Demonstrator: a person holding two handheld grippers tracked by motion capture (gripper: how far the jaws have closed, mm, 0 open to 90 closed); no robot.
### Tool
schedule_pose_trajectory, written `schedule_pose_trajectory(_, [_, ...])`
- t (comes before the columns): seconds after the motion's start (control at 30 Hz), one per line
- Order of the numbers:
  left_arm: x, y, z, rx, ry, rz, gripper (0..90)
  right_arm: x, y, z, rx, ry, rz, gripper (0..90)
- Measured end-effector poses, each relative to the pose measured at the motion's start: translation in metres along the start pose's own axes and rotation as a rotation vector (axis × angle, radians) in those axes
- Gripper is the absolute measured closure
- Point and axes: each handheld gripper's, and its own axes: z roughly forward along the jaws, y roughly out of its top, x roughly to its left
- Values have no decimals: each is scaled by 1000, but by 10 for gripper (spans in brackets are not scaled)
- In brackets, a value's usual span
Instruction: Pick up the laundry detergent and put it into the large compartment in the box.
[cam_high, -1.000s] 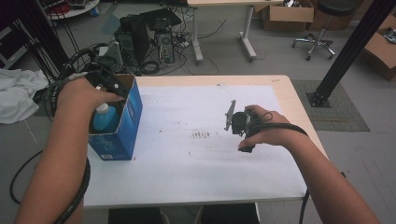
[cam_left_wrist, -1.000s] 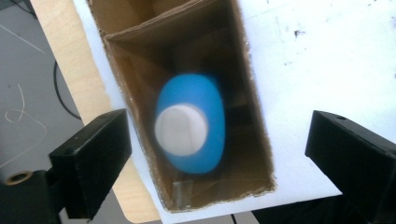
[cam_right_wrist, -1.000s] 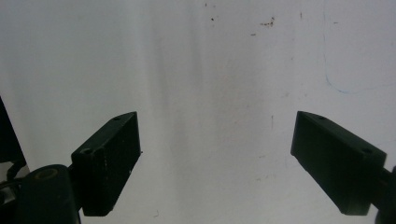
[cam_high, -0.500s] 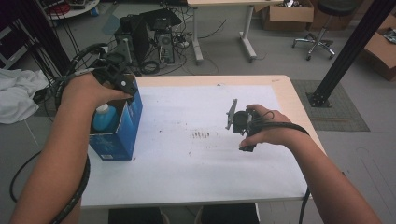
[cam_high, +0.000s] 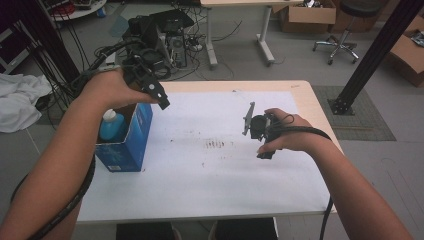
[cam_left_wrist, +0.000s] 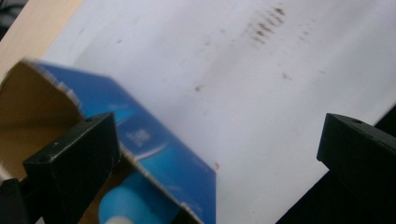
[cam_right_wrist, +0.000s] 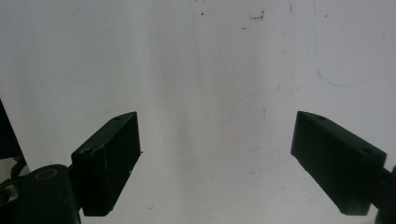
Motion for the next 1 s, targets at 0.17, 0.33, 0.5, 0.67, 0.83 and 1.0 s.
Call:
schedule_pose_trajectory(0.17, [-16,10,10,47,-13,154,1,-2,0,0,7,3,0,158])
schedule_pose_trajectory(0.33, [-34,14,20,96,-43,267,1,-1,-1,0,15,8,-4,158])
schedule_pose_trajectory(0.5, [-50,17,26,115,-69,375,1,-1,-3,-2,18,8,-5,158])
schedule_pose_trajectory(0.67, [-63,20,33,122,-91,463,1,-1,-4,-4,22,12,-10,158])
schedule_pose_trajectory(0.83, [-71,17,38,117,-97,509,1,-1,-2,-3,35,17,-18,158])
schedule_pose_trajectory(1.0, [-74,13,45,134,-108,535,1,1,0,-5,32,17,-24,158])
